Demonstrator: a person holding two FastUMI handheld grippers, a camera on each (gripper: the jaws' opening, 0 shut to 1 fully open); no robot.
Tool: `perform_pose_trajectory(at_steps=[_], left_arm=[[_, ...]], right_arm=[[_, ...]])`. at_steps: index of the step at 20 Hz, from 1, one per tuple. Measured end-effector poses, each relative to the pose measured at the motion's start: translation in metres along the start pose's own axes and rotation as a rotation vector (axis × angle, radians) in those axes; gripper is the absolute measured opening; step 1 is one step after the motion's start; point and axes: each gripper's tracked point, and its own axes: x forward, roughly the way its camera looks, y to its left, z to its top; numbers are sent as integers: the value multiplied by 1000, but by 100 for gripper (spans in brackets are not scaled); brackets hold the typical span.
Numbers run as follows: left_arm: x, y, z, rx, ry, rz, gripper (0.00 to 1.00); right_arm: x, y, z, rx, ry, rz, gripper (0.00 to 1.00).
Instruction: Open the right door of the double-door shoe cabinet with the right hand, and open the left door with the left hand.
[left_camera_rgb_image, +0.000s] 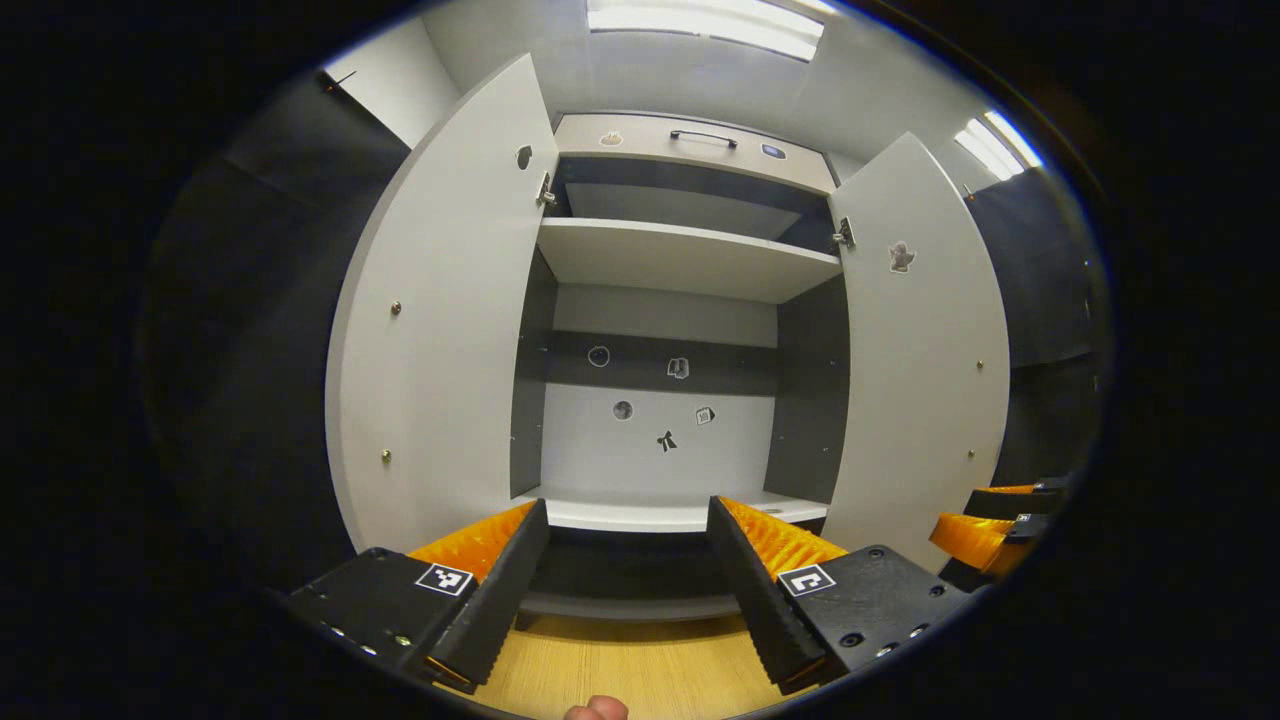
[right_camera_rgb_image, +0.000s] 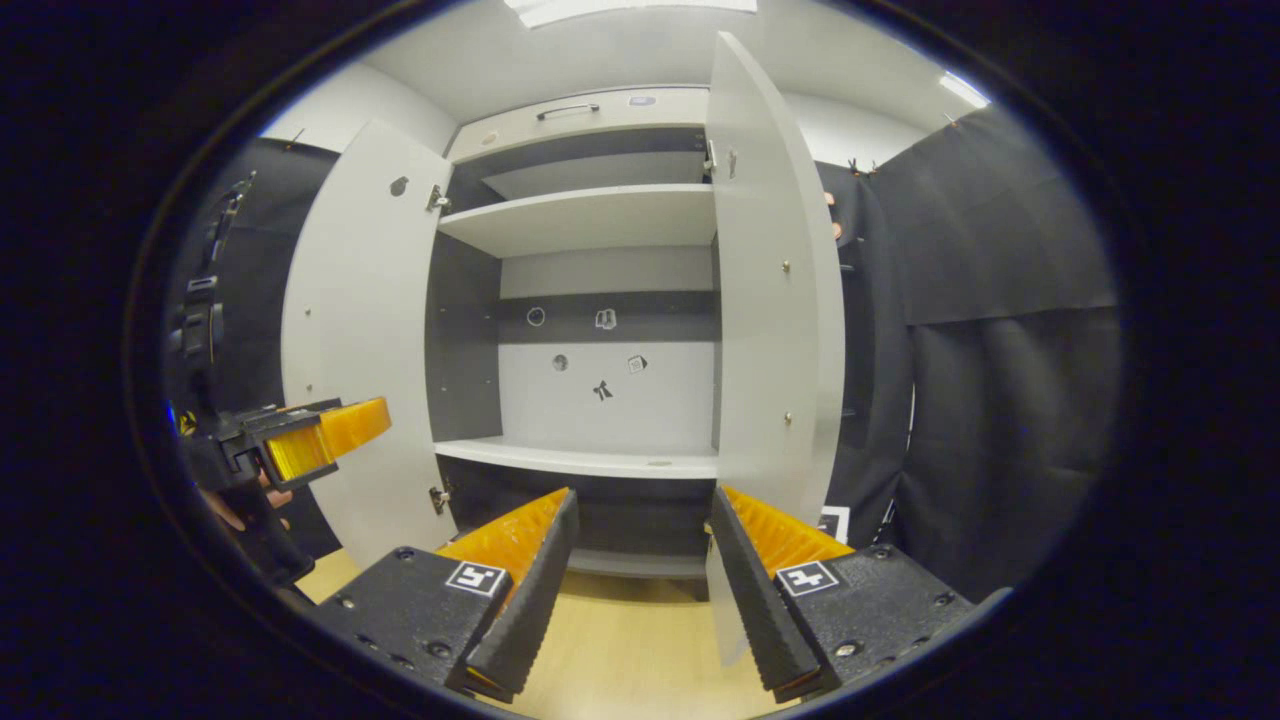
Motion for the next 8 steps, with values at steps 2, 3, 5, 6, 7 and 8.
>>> perform_pose_trajectory(at_steps=[2, 3, 5, 6, 7, 8], left_arm=[[-3, -7, -6, -6, 23, -16, 95], [-5, -8, -5, -13, 18, -19, 95], [-9, -5, -1, -14, -4, -10, 95], [-9, -3, -1, -15, -5, -8, 95], [-9, -1, -2, -16, 2, -6, 95], [-9, 0, -3, -16, 8, -3, 95]], right_arm=[[-1, 0, -3, 4, 10, 4, 84], [-1, 0, -4, 4, 12, 4, 84], [-1, 1, -6, -11, 17, 5, 83], [-1, 2, -5, -18, 14, 5, 84], [-2, 4, -4, -17, 13, 11, 84], [-1, 7, -4, -13, 13, 17, 84]])
